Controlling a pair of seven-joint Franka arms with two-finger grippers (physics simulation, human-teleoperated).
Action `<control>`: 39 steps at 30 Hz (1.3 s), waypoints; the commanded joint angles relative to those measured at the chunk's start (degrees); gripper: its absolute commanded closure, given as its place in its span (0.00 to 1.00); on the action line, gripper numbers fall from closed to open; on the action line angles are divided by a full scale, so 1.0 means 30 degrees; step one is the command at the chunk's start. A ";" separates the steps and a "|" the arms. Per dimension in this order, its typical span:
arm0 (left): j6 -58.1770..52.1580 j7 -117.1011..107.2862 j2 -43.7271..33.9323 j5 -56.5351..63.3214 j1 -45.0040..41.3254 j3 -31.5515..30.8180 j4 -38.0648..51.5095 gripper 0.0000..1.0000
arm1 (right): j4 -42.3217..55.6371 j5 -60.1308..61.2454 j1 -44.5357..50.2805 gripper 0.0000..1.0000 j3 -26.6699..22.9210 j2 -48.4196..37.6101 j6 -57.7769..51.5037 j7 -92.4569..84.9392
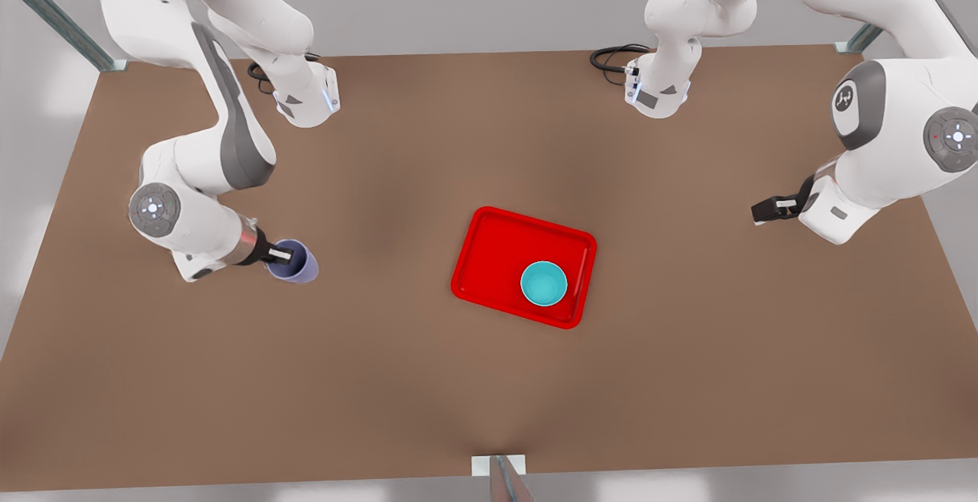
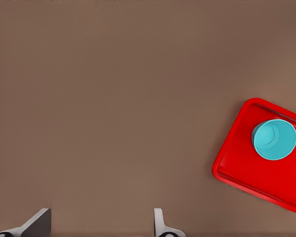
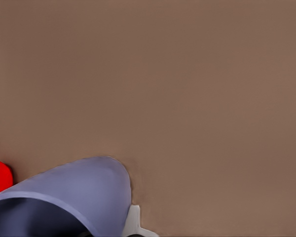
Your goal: Place the bowl on the tray with the left arm and the cup on the tray with the right arm
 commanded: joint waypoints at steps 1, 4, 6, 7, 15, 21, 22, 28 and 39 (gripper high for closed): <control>0.0000 0.0000 -0.0001 0.0002 -0.0017 0.0000 0.0000 0.00 | 0.0302 -0.0137 0.0290 0.79 0.0003 0.0283 -0.0066 0.0407; -0.0146 0.0000 -0.0001 0.0002 -0.0017 0.0000 0.0000 0.00 | 0.1622 -0.0430 0.3366 0.79 -0.0143 0.0929 -0.0095 0.3046; -0.0234 0.0000 -0.0001 0.0002 -0.0017 0.0000 0.0000 0.00 | 0.2118 -0.0197 0.4597 0.79 -0.0728 0.1192 -0.0241 0.3017; -0.0234 0.0000 -0.0001 0.0002 -0.0017 0.0000 0.0000 0.00 | 0.2647 -0.0108 0.7227 0.79 -0.3211 0.1281 -0.0242 0.2841; -0.0234 0.0000 0.0145 0.0002 0.0012 0.0000 0.0000 0.00 | 0.8126 0.4521 1.7986 0.79 -1.1774 0.6348 0.2013 0.3543; -0.0176 0.0029 0.0292 0.0002 0.0012 0.0000 0.0000 0.00 | 0.7101 0.4638 1.9247 0.79 -1.1774 0.6671 0.3127 0.5595; -0.0176 0.0000 0.0292 0.0002 0.0012 0.0000 0.0000 0.00 | 0.6956 0.4638 1.9276 0.79 -1.1803 0.6671 0.3127 0.5595; -0.0205 0.0000 0.0409 0.0002 -0.0017 0.0000 0.0000 0.00 | 0.6749 0.4462 1.9247 0.79 -1.1774 0.7432 0.4504 0.5566; -0.0234 0.0000 0.0643 0.0002 -0.0017 0.0000 -0.0029 0.00 | 0.6632 0.4345 1.9628 0.79 -1.1803 0.9102 0.6233 0.5566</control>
